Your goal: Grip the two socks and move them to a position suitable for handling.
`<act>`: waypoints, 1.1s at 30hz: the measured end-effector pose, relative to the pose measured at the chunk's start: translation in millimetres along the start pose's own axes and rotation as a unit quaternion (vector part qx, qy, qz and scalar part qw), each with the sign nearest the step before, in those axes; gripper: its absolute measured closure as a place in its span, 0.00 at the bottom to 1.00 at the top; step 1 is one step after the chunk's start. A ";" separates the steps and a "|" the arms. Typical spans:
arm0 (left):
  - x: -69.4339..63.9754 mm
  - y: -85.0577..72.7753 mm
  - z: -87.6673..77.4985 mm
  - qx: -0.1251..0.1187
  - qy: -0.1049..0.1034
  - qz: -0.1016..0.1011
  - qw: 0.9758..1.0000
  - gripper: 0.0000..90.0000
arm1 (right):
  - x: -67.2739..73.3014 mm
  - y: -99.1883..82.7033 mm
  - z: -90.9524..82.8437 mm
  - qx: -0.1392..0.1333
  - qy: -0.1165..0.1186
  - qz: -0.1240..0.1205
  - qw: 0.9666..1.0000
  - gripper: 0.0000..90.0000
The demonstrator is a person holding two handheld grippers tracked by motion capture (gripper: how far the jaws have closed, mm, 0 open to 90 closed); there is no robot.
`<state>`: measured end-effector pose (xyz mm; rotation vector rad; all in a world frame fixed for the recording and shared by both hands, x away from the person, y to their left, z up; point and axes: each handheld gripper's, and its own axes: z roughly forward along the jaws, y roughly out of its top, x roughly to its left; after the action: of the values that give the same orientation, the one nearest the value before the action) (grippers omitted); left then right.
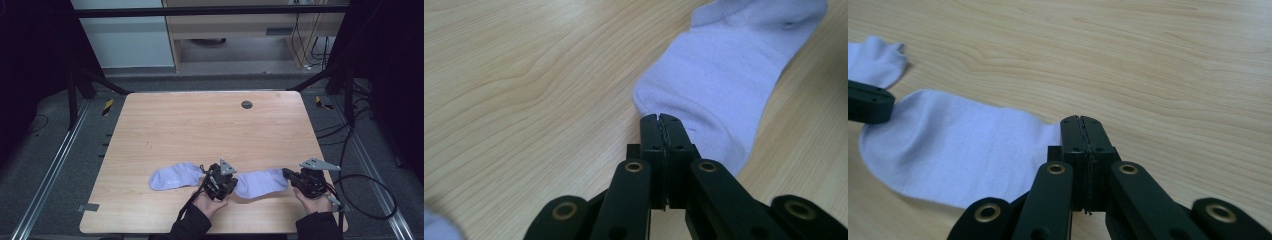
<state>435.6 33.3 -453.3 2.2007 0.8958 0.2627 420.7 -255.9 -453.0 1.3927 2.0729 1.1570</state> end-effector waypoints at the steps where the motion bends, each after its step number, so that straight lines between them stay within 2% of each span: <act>1: 1.4 -1.4 -3.2 -0.001 -0.001 0.002 1.000 0.99 | 4.6 -0.5 -1.5 -0.003 0.004 0.001 1.000 1.00; 4: 6.5 -6.9 -13.1 0.006 0.002 0.008 1.000 0.99 | 19.8 -2.4 -3.3 -0.007 0.016 -0.002 1.000 1.00; 12: 24.0 -27.5 -32.7 0.022 0.014 0.006 1.000 0.99 | 52.4 -4.0 4.8 -0.013 0.056 -0.009 0.998 1.00; 19: 42.0 -46.5 -46.0 0.032 0.034 -0.005 0.999 0.99 | 77.9 -11.5 20.8 0.015 0.077 -0.021 0.997 1.00; 26: 51.2 -60.7 -45.9 0.049 0.040 -0.015 0.998 0.99 | 87.2 -19.4 33.0 0.041 0.082 -0.025 0.995 1.00; 33: 51.3 -68.2 -38.0 0.071 0.048 -0.007 0.996 0.97 | 88.0 -28.5 39.7 0.071 0.071 -0.017 0.995 1.00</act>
<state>421.3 122.3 -478.2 2.3268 1.0094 0.3078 393.9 -165.4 -488.1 1.3689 2.3095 1.1438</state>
